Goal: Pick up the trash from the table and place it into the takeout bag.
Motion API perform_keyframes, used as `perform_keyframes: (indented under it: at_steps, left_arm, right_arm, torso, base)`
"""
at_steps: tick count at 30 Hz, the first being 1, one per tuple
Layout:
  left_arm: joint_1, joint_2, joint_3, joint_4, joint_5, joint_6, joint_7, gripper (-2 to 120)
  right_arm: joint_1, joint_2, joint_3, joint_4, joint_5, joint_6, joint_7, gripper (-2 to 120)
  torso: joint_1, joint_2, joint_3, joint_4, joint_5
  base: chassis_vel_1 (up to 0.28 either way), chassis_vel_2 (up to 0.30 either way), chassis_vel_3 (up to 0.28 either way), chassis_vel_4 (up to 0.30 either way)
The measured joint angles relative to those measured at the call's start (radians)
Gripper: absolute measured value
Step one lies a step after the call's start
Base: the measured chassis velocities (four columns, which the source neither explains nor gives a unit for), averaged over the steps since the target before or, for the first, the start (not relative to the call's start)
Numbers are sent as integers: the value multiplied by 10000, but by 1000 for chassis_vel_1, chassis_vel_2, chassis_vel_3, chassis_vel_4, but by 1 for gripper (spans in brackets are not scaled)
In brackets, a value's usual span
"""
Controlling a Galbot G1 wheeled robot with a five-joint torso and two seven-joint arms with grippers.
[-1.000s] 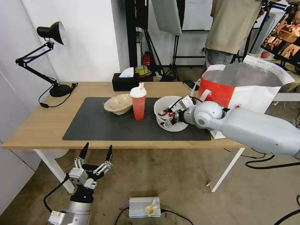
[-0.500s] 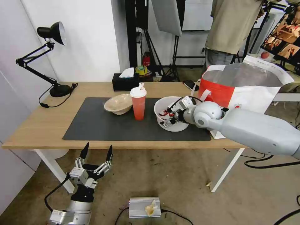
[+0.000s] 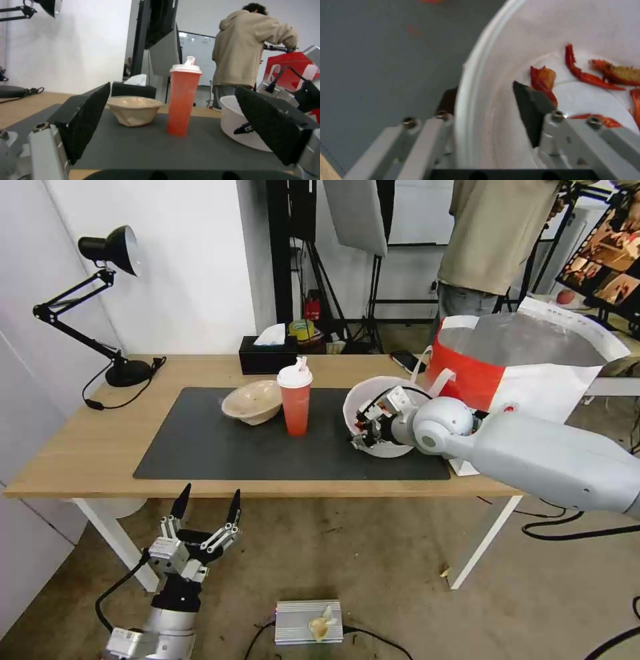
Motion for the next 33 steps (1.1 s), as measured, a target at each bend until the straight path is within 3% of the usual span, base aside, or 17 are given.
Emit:
perform_keyframes:
  at_steps: [10,33]
  left_arm:
    - [20,-21,-4,-17,6,-30,0,100]
    - [-106,43,-8,159,0,-35,0,100]
  right_arm:
    - [-5,7,8,41,22,77,10,0]
    - [290,-149,-52,733,84,246,16,0]
  torso:
    - [-1,0,-1,-1,-1]
    - [0,0,-1,0,-1]
  base:
    - [0,0,0,0]
    - [0,0,0,0]
